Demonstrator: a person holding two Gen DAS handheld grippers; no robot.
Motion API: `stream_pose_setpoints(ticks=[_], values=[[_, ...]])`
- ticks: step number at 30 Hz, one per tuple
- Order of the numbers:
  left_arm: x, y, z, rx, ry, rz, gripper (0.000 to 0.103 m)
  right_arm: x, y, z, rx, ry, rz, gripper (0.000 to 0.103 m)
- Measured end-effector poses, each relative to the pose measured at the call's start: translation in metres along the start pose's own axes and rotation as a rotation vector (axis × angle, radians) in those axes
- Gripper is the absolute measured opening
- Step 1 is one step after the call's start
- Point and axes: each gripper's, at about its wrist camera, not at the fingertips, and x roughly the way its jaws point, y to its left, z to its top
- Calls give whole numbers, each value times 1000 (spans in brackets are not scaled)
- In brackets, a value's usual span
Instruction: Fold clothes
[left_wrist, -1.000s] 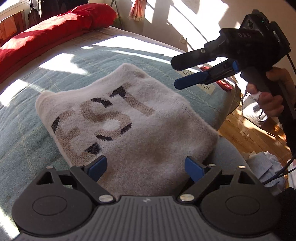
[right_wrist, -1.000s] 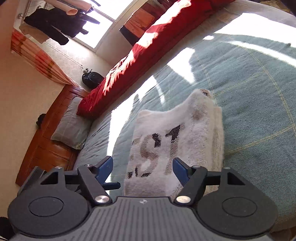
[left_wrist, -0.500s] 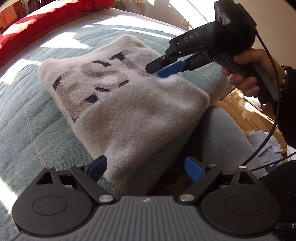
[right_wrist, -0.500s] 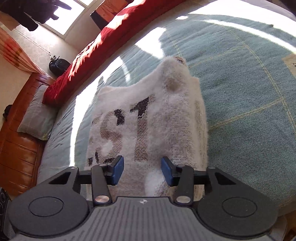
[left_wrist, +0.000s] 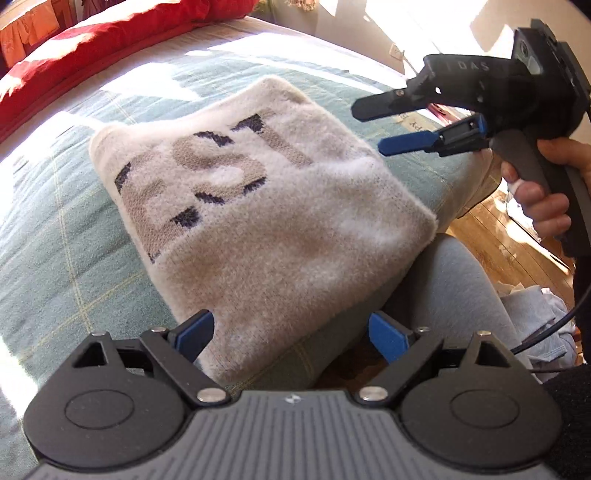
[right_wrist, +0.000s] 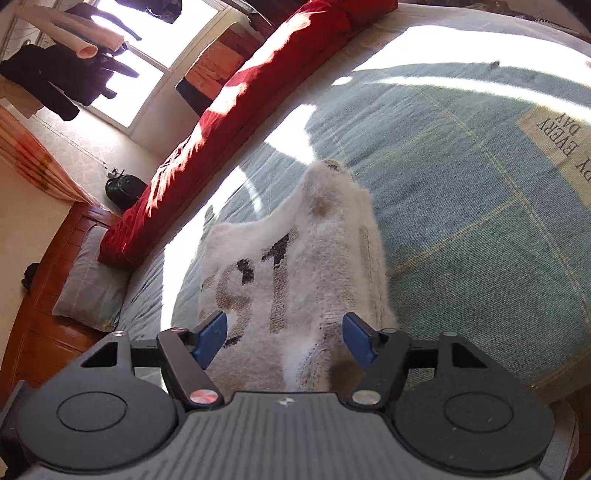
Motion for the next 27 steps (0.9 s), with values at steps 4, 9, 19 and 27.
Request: stream_pose_setpoints(ticks=[4,9,19,27], values=[[-2,3,28,-64,-84,33,91,-17,-30,-1,17,-42,-107,79],[22,-1,68,-123,-126,13,91,-20,-64,-1,86,-50,-107,80],[98,4,102,-163,-27,124,90,-12,-91,3,91,-63,28,82],[105,17,105,-198,7,142,93,15,-89,-5,52,10,134,83]])
